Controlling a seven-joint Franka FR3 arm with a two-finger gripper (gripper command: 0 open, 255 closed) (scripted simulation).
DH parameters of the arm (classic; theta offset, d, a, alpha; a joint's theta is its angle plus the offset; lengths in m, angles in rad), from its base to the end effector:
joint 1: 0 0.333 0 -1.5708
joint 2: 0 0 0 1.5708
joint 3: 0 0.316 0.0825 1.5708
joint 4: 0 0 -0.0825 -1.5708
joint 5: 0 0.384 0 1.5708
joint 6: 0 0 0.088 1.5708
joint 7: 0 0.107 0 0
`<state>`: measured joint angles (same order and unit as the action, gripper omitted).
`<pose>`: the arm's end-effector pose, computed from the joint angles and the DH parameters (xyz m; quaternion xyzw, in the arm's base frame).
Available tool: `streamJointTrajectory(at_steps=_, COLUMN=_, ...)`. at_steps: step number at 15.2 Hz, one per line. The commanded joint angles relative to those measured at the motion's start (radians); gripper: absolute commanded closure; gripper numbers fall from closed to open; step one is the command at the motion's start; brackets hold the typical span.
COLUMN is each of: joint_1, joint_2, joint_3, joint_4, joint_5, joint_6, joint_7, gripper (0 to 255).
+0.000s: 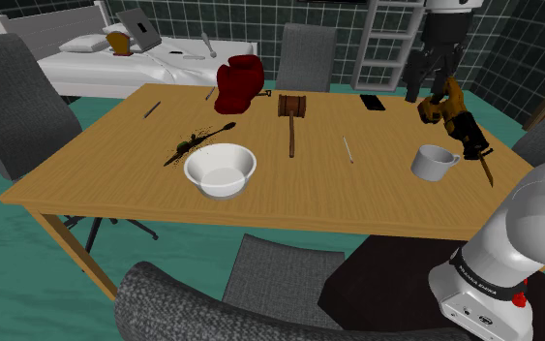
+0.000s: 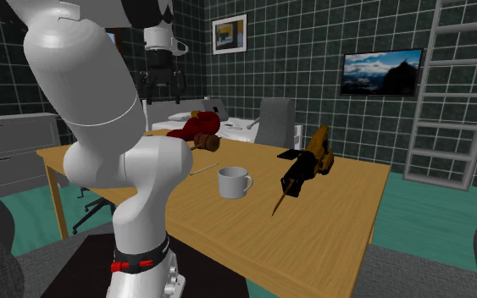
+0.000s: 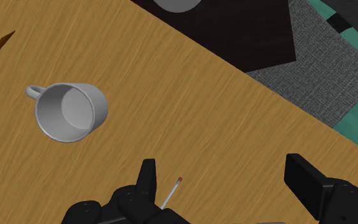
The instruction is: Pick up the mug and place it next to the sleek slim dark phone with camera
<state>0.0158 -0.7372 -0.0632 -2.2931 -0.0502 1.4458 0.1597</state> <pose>0.3067 -0.0265 0.5940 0.9939 -0.0956 -0.0552 0.0074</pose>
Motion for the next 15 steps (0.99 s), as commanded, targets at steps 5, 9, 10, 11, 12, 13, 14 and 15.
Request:
streamJointTrajectory(at_steps=5, joint_1=-0.027, joint_2=-0.038, joint_3=-0.051, joint_4=-0.128, joint_5=-0.052, joint_6=0.094, joint_7=-0.047, gripper=0)
streamJointTrajectory(at_steps=9, joint_1=-0.059, joint_2=-0.057, joint_3=-0.108, joint_4=-0.241, joint_5=-0.112, joint_6=0.193, joint_7=-0.093, gripper=0)
streamJointTrajectory(at_steps=10, joint_1=-0.069, joint_2=-0.059, joint_3=-0.124, joint_4=-0.266, joint_5=-0.127, joint_6=0.219, joint_7=-0.105, gripper=0)
streamJointTrajectory(at_steps=11, joint_1=-0.078, joint_2=-0.059, joint_3=-0.140, joint_4=-0.291, joint_5=-0.144, joint_6=0.246, joint_7=-0.116, gripper=0)
streamJointTrajectory(at_steps=12, joint_1=-0.088, joint_2=-0.057, joint_3=-0.156, joint_4=-0.315, joint_5=-0.160, joint_6=0.274, joint_7=-0.128, gripper=0)
streamJointTrajectory(at_steps=13, joint_1=-0.099, joint_2=-0.053, joint_3=-0.173, joint_4=-0.337, joint_5=-0.177, joint_6=0.302, joint_7=-0.139, gripper=0)
streamJointTrajectory(at_steps=14, joint_1=-0.109, joint_2=-0.048, joint_3=-0.190, joint_4=-0.358, joint_5=-0.195, joint_6=0.331, joint_7=-0.151, gripper=0)
streamJointTrajectory(at_steps=15, joint_1=-0.120, joint_2=-0.041, joint_3=-0.208, joint_4=-0.378, joint_5=-0.212, joint_6=0.360, joint_7=-0.162, gripper=0)
